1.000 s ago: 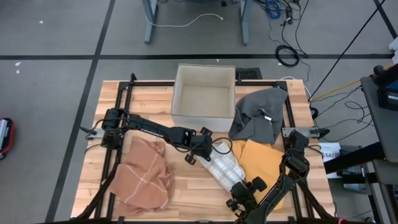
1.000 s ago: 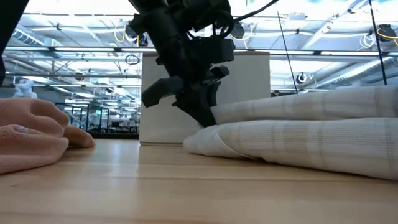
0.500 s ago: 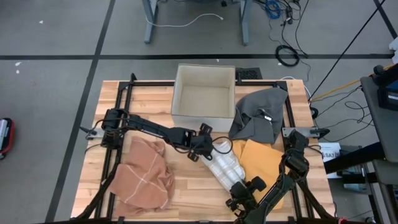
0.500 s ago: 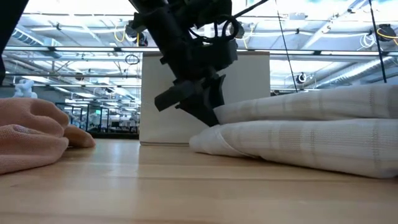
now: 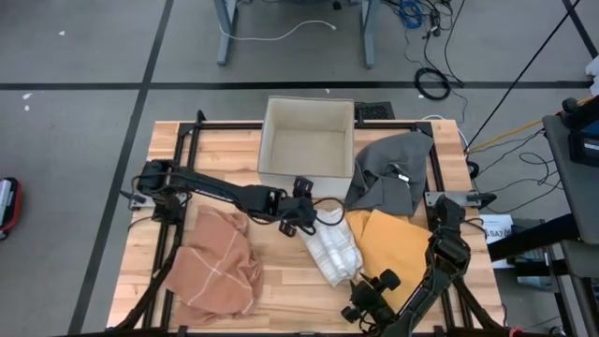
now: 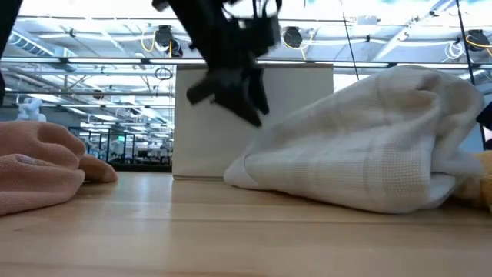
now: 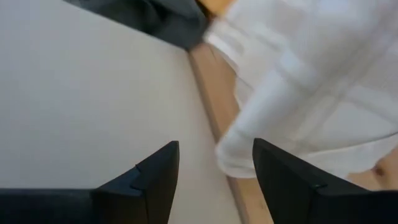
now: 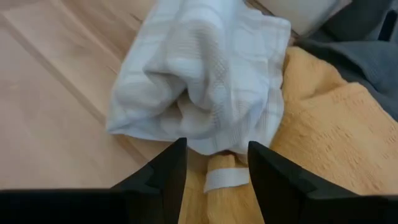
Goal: Fold towel
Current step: Fold the white patterned towel
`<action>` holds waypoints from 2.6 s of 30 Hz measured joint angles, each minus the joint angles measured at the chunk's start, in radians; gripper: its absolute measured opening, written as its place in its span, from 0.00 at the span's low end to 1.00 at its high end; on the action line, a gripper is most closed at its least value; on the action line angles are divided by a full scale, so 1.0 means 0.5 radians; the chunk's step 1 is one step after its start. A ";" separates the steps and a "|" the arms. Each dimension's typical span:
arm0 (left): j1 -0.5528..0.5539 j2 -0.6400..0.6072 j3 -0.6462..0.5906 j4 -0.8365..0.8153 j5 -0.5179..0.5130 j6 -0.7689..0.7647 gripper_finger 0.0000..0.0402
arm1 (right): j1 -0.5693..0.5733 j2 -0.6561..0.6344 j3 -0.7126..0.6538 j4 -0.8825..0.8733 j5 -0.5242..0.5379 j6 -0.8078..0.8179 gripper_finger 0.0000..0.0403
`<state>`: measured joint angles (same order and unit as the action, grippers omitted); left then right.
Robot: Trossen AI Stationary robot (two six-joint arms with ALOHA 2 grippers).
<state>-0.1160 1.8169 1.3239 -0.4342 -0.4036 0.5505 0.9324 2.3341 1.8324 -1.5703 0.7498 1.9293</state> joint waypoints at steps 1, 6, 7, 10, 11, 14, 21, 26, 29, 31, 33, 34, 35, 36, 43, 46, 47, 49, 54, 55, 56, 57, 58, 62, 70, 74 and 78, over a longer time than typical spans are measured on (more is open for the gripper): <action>-0.005 -0.037 0.000 -0.001 0.000 0.001 0.53 | 0.004 0.000 0.000 0.001 0.017 0.005 0.39; -0.008 -0.198 0.002 -0.099 0.267 -0.040 0.53 | 0.010 0.000 0.000 0.000 0.073 0.016 0.39; -0.006 -0.213 0.002 -0.150 0.413 -0.052 0.53 | 0.013 0.000 0.000 0.001 0.112 0.025 0.39; -0.008 -0.248 0.002 -0.360 0.899 -0.079 0.53 | 0.049 0.000 0.000 0.025 0.232 0.052 0.39; -0.008 -0.249 0.002 -0.422 1.048 -0.083 0.53 | 0.063 0.000 0.000 0.049 0.262 0.053 0.39; -0.014 -0.245 -0.054 -0.508 1.319 -0.099 0.53 | 0.103 0.000 0.007 0.106 0.280 0.054 0.39; 0.007 -0.230 -0.355 -0.089 1.302 -0.089 0.53 | 0.216 0.000 0.008 0.452 0.307 -0.128 0.39; 0.033 -0.191 -0.439 0.236 1.411 -0.072 0.53 | 0.245 0.000 0.008 0.856 0.556 -0.486 0.39; 0.032 -0.140 -0.440 0.342 1.431 -0.032 0.53 | 0.219 0.000 0.008 1.076 0.751 -0.773 0.39; 0.033 -0.087 -0.439 0.387 1.450 0.007 0.53 | 0.172 0.000 0.008 1.180 0.860 -0.975 0.39; 0.033 -0.021 -0.439 0.477 1.451 0.009 0.53 | 0.115 0.000 0.008 1.235 0.945 -1.141 0.39; 0.033 0.018 -0.439 0.513 1.451 0.009 0.53 | 0.082 0.000 0.008 1.244 0.970 -1.205 0.39; 0.029 0.052 -0.439 0.548 1.451 0.009 0.53 | 0.047 0.000 0.008 1.243 0.980 -1.257 0.39; 0.021 0.084 -0.439 0.576 1.450 0.009 0.53 | 0.010 0.000 0.008 1.225 0.979 -1.293 0.39; -0.077 0.190 -0.439 0.644 1.301 0.058 0.53 | -0.282 0.000 0.008 0.892 0.717 -1.221 0.38; -0.141 0.197 -0.440 0.625 1.076 0.090 0.53 | -0.365 0.008 0.008 0.721 0.544 -1.112 0.38; -0.160 0.196 -0.440 0.632 1.014 0.118 0.53 | -0.382 0.016 0.008 0.668 0.508 -1.087 0.38; -0.190 0.194 -0.440 0.632 0.899 0.144 0.53 | -0.413 0.039 0.008 0.578 0.461 -1.031 0.38; -0.179 0.194 -0.439 0.560 0.811 0.110 0.53 | -0.438 0.040 -0.021 0.449 0.382 -0.857 0.38; -0.169 0.194 -0.439 0.533 0.816 0.081 0.53 | -0.438 0.041 -0.036 0.439 0.368 -0.823 0.38; -0.159 0.193 -0.436 0.504 0.821 0.054 0.53 | -0.436 0.041 -0.059 0.437 0.354 -0.774 0.38; -0.149 0.191 -0.436 0.464 0.832 0.026 0.53 | -0.435 0.040 -0.091 0.446 0.327 -0.716 0.38; -0.138 0.190 -0.435 0.436 0.848 0.003 0.53 | -0.435 0.040 -0.129 0.465 0.283 -0.665 0.38; -0.116 0.184 -0.429 0.299 0.856 -0.057 0.53 | -0.421 0.039 -0.294 0.663 0.161 -0.547 0.38; -0.120 0.162 -0.428 0.122 0.747 -0.092 0.53 | -0.375 0.028 -0.387 1.003 0.217 -0.578 0.38; -0.158 0.092 -0.439 0.032 0.638 -0.105 0.53 | -0.330 0.037 -0.331 1.035 0.263 -0.593 0.38; -0.250 -0.023 -0.449 -0.030 0.489 -0.113 0.53 | -0.323 0.039 -0.310 1.090 0.258 -0.673 0.38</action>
<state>-0.2409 1.8053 1.0992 -0.4492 -0.1593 0.4939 0.7710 2.3535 1.6775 -1.0254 0.8789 1.5928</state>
